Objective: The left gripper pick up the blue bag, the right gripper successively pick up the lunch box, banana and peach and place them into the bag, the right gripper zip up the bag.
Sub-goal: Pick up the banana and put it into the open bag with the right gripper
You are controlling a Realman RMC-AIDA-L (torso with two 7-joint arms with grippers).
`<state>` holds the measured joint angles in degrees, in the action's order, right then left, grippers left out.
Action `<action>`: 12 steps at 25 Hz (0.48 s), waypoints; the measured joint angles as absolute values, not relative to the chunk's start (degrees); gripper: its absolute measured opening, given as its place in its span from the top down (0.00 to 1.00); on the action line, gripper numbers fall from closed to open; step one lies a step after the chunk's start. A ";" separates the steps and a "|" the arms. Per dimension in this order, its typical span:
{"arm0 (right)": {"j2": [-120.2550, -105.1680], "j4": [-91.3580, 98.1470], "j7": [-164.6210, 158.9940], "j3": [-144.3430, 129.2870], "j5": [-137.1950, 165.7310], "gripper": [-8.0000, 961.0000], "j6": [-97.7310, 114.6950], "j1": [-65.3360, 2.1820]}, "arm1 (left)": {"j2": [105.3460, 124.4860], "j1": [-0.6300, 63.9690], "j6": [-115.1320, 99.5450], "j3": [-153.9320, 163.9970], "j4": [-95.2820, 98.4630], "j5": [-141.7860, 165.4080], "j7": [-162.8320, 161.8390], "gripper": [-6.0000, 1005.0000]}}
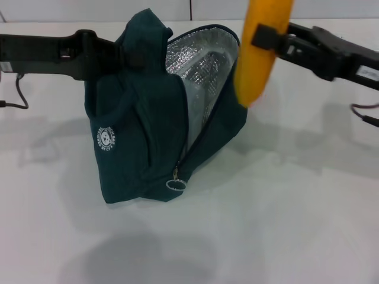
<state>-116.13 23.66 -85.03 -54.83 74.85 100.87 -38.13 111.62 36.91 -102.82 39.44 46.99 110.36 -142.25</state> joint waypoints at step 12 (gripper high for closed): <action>-116.19 22.02 -80.48 -79.98 58.24 0.49 86.29 -42.61 | 110.90 36.71 -102.82 39.37 44.88 109.69 -141.23 0.96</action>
